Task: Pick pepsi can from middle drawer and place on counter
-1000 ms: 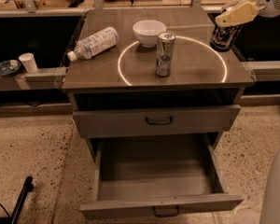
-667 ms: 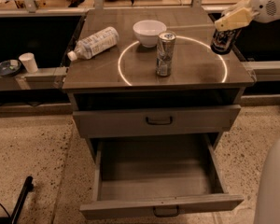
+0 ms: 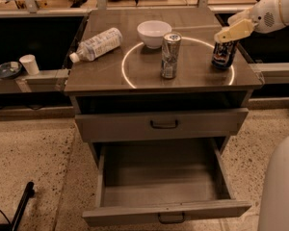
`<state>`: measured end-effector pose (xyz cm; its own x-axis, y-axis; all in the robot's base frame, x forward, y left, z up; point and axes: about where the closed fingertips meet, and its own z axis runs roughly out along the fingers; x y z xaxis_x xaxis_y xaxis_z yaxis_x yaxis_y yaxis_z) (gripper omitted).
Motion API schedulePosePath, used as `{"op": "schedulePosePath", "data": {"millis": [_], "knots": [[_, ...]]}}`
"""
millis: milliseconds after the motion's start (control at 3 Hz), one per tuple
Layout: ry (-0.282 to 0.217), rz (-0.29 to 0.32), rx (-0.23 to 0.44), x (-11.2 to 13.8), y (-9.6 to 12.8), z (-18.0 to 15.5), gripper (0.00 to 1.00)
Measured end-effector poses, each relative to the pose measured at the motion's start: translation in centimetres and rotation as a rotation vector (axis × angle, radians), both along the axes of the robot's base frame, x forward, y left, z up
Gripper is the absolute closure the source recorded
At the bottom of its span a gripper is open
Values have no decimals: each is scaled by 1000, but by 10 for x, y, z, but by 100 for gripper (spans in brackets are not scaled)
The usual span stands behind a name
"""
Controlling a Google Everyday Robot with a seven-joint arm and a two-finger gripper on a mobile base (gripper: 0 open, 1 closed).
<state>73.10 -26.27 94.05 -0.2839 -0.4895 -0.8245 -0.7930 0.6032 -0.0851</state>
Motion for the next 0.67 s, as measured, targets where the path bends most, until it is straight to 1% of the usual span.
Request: {"op": "schedulePosePath", "data": {"millis": [333,667], "knots": [[0,0,0,0,0,0,0],[0,0,0,0,0,0,0]]}}
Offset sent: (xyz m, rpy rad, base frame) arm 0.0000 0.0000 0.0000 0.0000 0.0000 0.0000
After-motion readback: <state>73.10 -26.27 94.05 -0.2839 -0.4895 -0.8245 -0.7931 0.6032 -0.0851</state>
